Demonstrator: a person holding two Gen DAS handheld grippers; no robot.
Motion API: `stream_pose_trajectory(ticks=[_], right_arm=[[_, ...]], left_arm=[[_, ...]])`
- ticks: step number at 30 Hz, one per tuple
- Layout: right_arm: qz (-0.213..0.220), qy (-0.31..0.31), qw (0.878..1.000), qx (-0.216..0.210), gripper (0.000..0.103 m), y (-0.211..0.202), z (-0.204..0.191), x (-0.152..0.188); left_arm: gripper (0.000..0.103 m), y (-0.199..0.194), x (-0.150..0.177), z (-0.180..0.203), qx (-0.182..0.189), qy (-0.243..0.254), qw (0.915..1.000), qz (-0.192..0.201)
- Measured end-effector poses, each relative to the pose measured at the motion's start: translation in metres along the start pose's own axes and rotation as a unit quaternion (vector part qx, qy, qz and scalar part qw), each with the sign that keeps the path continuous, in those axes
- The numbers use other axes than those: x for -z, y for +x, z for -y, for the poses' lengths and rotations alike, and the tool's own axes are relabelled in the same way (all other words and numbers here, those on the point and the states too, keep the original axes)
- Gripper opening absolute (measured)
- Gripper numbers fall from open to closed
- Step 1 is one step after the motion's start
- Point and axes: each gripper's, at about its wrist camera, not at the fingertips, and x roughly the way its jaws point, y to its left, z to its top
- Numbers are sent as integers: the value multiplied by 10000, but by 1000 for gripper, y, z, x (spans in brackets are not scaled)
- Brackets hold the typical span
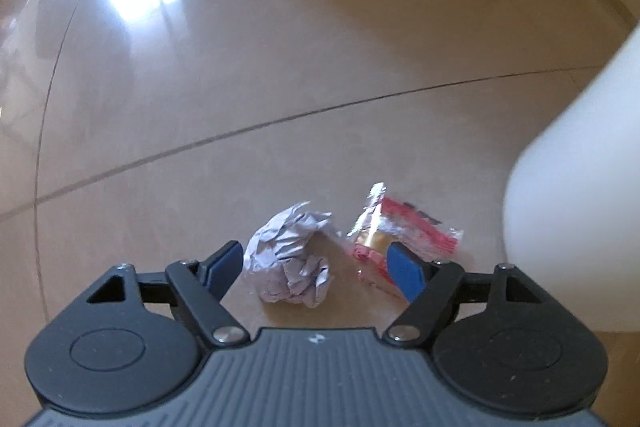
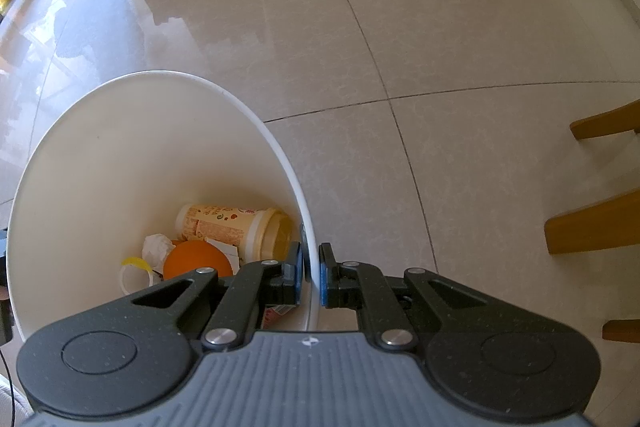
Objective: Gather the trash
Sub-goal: 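Lower the left gripper to the crumpled grey paper and grasp it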
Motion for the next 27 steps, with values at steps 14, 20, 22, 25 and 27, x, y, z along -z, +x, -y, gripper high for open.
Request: stream_pose_trajectory(ticks=[14, 20, 22, 25, 27], right_arm=[[51, -1, 10000, -18, 10, 0, -1, 3], [50, 4, 10000, -14, 10, 0, -1, 3], [50, 14, 10000, -20, 10, 0, -1, 3], [57, 9, 10000, -27, 10, 0, -1, 3], [60, 9, 10000, -31, 10, 0, 0, 3]], left_arm=[[62, 38, 23, -13, -274, -551, 9981, 1], [55, 44, 25, -12, -257, -554, 9981, 13], [48, 47, 25, -12, -197, -542, 9983, 17], [44, 47, 24, -12, -173, -507, 9986, -1], [43, 46, 23, -10, -221, -415, 9989, -15]])
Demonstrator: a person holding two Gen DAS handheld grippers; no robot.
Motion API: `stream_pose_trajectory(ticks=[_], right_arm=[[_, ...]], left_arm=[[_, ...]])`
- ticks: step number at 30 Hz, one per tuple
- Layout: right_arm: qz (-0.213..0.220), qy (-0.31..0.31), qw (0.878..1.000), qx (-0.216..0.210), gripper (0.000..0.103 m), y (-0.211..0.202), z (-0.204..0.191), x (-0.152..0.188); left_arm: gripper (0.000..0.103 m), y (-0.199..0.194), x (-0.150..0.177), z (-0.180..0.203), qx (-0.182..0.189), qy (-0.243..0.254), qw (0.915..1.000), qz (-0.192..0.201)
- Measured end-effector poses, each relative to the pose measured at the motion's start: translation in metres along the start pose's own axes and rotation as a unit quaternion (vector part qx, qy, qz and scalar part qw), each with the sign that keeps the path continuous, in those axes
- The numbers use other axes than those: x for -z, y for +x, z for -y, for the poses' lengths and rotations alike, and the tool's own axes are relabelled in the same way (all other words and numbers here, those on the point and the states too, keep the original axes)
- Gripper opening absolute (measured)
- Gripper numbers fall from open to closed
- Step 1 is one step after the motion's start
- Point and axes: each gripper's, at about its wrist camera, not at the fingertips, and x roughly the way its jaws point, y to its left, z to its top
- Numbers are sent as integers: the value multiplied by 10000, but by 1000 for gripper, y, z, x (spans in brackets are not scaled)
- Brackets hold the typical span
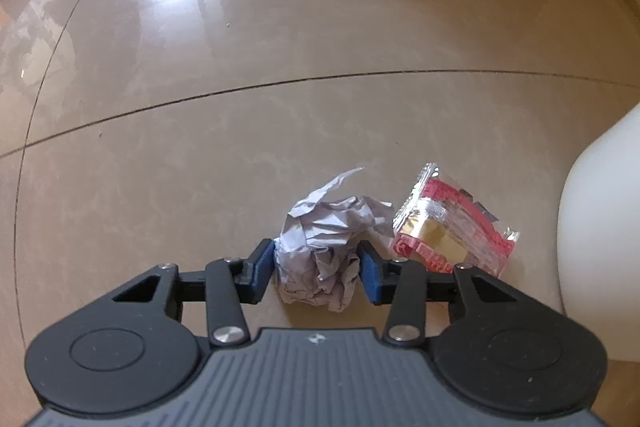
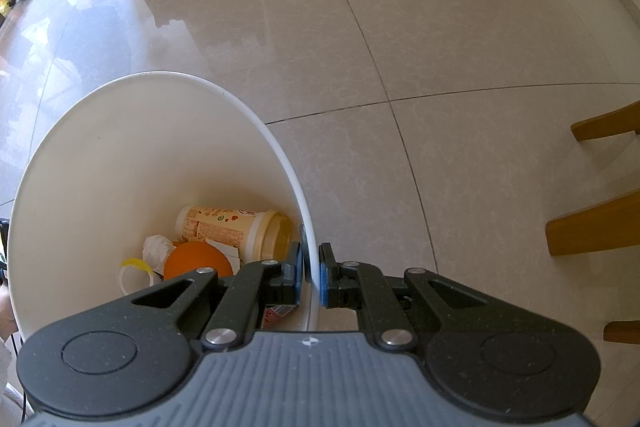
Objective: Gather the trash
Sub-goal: 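Lower the left gripper to the crumpled grey paper and grasp it, then carry the crumpled paper over the bin with the left gripper and release it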
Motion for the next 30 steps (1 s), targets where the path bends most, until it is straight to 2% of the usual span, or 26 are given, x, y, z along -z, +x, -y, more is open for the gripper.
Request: stream_pose_trajectory(ticks=[7, 14, 26, 30], right_arm=[[18, 5, 10000, -9, 10, 0, 1, 1], [14, 18, 10000, -7, 10, 1, 0, 1], [10, 30, 10000, -5, 10, 1, 1, 0], [13, 35, 10000, -8, 10, 1, 2, 1]], left_arm=[[40, 0, -6, 9, -52, 160, 9998, -89], [40, -17, -20, 20, -102, 537, 9982, -240], [40, -92, -47, 36, 428, 1140, 9922, -257], [40, -122, -56, 48, 470, 1438, 9881, -283]])
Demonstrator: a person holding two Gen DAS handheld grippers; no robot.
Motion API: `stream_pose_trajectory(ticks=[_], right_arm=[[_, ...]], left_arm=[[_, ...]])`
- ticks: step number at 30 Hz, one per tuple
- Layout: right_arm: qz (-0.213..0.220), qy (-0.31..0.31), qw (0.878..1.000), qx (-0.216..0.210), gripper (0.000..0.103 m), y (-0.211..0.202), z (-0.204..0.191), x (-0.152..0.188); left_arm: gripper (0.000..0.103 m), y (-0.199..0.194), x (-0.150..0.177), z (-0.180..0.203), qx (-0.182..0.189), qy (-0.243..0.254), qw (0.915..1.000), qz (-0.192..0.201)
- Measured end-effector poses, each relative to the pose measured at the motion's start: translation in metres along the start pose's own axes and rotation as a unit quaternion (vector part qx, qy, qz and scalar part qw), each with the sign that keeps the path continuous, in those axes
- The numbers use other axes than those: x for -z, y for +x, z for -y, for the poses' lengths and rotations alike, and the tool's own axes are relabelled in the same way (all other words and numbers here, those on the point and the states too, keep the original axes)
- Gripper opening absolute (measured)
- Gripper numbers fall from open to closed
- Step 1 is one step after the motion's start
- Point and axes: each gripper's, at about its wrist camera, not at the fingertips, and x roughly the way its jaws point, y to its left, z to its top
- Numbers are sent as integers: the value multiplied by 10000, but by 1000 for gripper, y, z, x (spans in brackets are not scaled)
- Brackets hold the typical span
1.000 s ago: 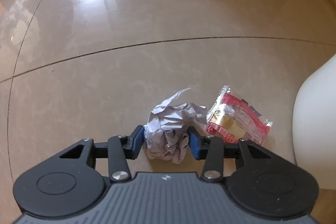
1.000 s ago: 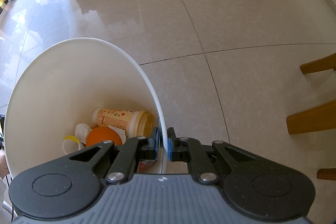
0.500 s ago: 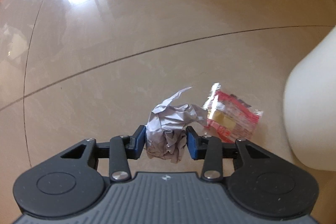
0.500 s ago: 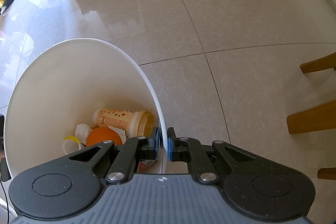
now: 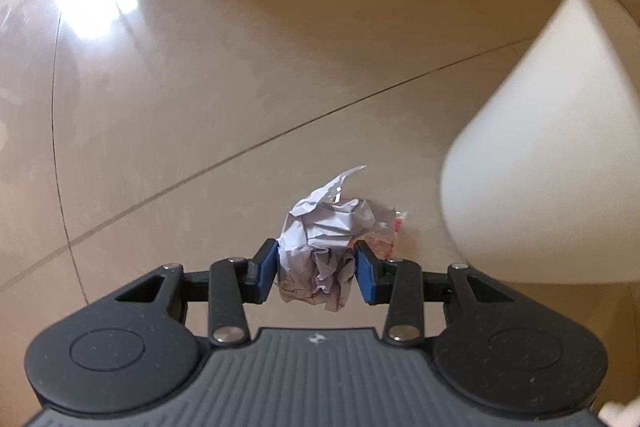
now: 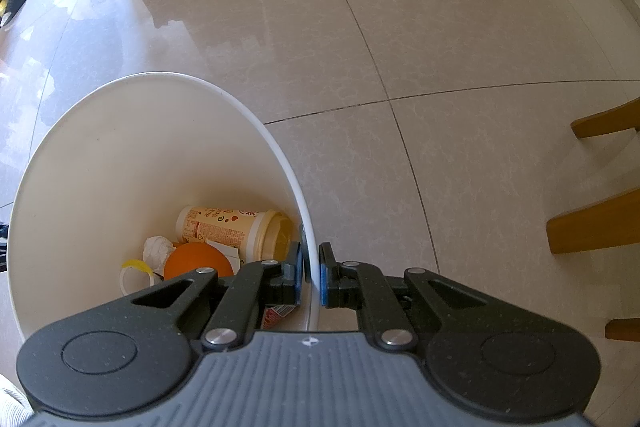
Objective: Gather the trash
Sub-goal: 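Carry the crumpled paper over the bin with the left gripper and release it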
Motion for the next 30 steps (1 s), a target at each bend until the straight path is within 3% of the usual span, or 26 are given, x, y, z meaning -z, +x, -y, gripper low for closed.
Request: stream_pose_trajectory(ticks=[6, 12, 18, 20, 22, 25, 30], right_arm=[[18, -21, 10000, 8, 10, 0, -1, 0], [-9, -4, 10000, 9, 10, 0, 0, -1], [-5, 14, 10000, 8, 10, 1, -1, -1], [-2, 12, 10000, 27, 10, 0, -1, 0], [5, -5, 10000, 37, 11, 0, -2, 0], [5, 18, 10000, 7, 11, 0, 0, 0], [1, 8, 10000, -33, 10, 0, 3, 1]], left_arm=[[40, -51, -20, 33, 157, 650, 9976, 178], [40, -111, -49, 76, 506, 1283, 9877, 735], [41, -128, -77, 128, 853, 1632, 9769, 1085], [46, -126, -83, 143, 1010, 1780, 9723, 1128], [74, -128, -85, 158, 1224, 1945, 9661, 1173], [83, -130, -88, 170, 1207, 2037, 9626, 1314], [89, -130, -91, 170, 1107, 1990, 9641, 1363]])
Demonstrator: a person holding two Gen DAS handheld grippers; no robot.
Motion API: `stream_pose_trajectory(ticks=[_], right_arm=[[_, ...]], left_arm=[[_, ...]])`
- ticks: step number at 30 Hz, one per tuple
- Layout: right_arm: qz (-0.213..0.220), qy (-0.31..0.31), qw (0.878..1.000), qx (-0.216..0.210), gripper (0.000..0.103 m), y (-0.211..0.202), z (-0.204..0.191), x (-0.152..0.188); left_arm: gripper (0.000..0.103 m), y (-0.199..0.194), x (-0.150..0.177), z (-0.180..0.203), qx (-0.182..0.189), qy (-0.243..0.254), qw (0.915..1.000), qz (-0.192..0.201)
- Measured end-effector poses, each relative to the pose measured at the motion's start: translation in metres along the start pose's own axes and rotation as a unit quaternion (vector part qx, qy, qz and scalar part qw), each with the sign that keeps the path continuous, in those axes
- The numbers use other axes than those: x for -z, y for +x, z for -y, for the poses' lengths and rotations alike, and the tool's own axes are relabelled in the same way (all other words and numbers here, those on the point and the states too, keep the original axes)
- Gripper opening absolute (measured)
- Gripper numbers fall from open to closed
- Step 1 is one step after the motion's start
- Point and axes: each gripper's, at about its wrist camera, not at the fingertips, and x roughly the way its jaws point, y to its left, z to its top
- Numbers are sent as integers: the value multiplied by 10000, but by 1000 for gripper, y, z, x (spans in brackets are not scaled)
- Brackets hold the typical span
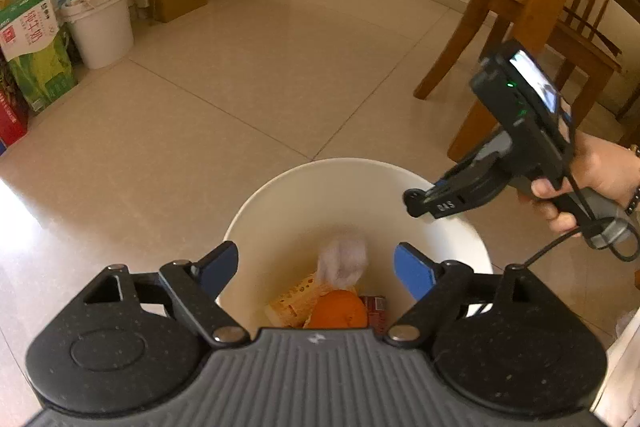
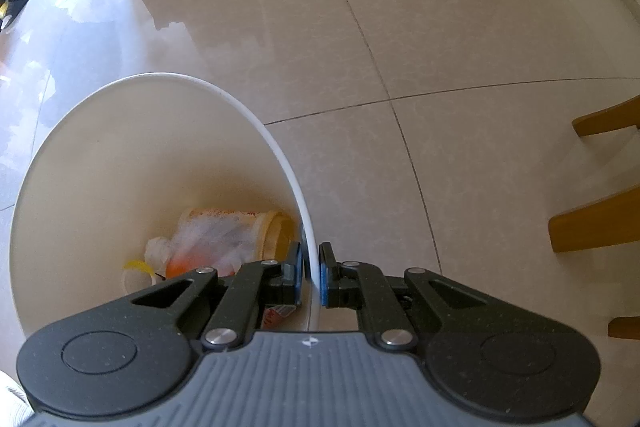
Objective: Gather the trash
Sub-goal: 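Carry the crumpled paper over the bin with the left gripper and release it, then lower the left gripper to the red snack wrapper and grasp it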
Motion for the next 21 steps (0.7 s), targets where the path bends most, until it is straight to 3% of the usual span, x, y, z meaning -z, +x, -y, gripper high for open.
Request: stream_pose_trajectory(ticks=[3, 10, 21], right_arm=[[-24, 6, 10000, -37, 10, 1, 2, 0], [-39, -11, 10000, -44, 10, 0, 1, -3], [9, 35, 10000, -59, 10, -4, 2, -2]], left_arm=[[96, -2, 1, -6, -150, -48, 9999, 70], [96, -8, 11, -25, -488, -139, 9987, -2], [96, -4, 53, -67, -877, -850, 9924, -171]])
